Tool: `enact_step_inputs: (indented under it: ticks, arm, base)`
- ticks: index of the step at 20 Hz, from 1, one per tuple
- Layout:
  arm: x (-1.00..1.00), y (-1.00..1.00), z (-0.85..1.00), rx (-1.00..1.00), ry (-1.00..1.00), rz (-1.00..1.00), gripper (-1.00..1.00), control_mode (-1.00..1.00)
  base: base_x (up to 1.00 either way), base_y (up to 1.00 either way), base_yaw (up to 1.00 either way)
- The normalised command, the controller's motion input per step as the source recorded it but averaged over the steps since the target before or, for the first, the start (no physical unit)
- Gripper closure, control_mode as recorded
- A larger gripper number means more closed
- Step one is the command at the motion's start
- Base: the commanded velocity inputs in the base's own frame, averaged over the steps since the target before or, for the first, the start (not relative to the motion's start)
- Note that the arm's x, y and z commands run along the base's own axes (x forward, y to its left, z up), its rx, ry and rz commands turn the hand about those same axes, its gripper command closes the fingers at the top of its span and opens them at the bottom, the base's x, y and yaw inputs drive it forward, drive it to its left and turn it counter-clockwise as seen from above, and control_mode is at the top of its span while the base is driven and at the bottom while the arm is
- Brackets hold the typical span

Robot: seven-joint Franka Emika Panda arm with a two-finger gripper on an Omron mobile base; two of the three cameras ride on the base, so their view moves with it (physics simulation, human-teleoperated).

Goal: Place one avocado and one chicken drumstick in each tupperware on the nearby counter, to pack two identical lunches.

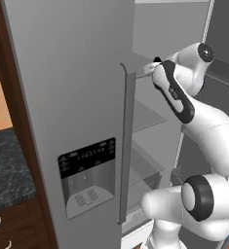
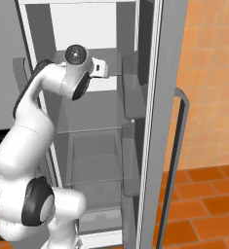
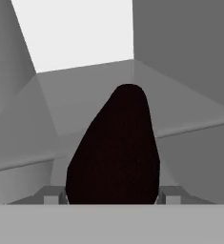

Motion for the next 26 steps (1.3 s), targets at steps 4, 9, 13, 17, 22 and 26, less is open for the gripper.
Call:
enact_step_inputs:
  ticks: [4, 9, 13, 17, 22, 26]
  arm:
    - [-1.00, 0.01, -0.31, -0.11, 0.00, 0.14, 1.00, -1.00]
    - [-1.00, 0.00, -0.21, -0.04, 0.00, 0.09, 1.00, -1.00]
    - [-0.75, 0.00, -0.25, -0.04, 0.00, 0.04, 1.00, 1.00]
    - [0.00, 0.00, 0.00, 0.00, 0.00, 0.00, 1.00, 1.00]
    - [0.00, 0.00, 0.00, 0.00, 0.00, 0.00, 1.00, 1.00]
    - [0.00, 0.00, 0.00, 0.00, 0.00, 0.00, 1.00, 1.00]
  base:
    - [0.00, 0.00, 0.00]
    - [0.00, 0.00, 0.00]
    - [-0.25, 0.00, 0.01]
    - [-1.00, 0.01, 0.05]
    - [-0.96, 0.65, 0.15]
    - [-0.46, 1.00, 0.11]
